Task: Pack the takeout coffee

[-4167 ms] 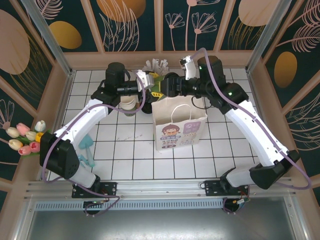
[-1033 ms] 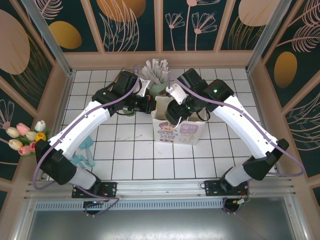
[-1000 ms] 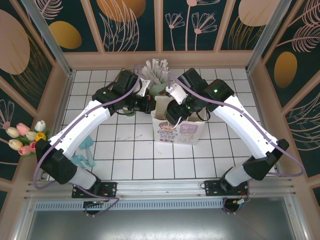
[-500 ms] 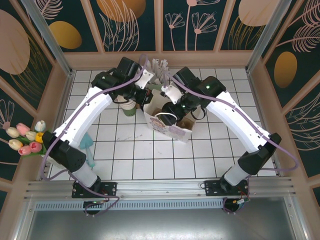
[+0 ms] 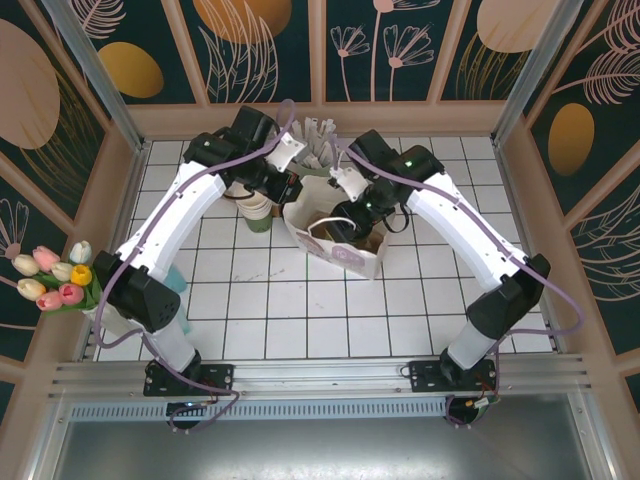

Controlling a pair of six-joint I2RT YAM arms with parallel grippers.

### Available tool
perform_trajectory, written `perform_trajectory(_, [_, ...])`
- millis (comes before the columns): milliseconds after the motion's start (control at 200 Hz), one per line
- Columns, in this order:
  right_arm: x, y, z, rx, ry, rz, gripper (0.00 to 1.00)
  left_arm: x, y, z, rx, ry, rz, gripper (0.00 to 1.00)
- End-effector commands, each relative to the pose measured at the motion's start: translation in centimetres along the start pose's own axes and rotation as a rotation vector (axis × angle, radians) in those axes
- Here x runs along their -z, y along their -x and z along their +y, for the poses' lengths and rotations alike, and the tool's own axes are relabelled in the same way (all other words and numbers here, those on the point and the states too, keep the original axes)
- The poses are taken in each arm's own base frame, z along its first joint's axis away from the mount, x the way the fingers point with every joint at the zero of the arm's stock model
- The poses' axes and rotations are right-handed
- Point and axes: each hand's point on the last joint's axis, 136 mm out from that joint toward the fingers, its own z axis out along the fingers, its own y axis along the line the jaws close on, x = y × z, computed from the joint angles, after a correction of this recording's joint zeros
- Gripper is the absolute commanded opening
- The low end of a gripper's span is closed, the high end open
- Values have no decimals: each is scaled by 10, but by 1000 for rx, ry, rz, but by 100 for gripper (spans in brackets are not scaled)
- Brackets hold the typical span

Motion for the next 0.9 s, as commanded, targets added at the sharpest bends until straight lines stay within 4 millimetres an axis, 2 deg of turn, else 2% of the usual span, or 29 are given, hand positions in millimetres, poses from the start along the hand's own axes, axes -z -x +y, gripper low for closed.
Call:
perform_trajectory(0, [18, 29, -10, -94, 18, -103, 55, -1, 6, -7, -27, -55, -6, 9])
perform_trajectory(150, [34, 53, -1, -123, 77, -191, 55, -8, 9, -9, -13, -90, -12, 3])
perform_trajectory(235, [30, 58, 4, -136, 101, -211, 56, -8, 12, -16, -16, -129, -29, 0])
perform_trajectory(330, [24, 60, 0, -130, 96, -209, 56, -9, 10, -17, -52, -146, -24, 0])
perform_trajectory(460, [10, 44, -31, -135, 22, -120, 56, -8, 6, -9, -83, -114, 2, 0])
perform_trajectory(545, [-2, 31, -39, -133, -10, -65, 55, -1, 6, -10, -107, -107, -8, 0])
perform_trajectory(676, [-12, 19, -39, -135, -7, -23, 55, 19, 16, -8, -122, -82, -81, 0])
perform_trajectory(771, [-21, 8, -40, -135, -17, 19, 55, 20, 17, -3, -113, -79, -91, 0])
perform_trajectory(896, [-23, -1, -22, -84, 14, 45, 55, 24, 18, 6, -80, -67, -97, 0])
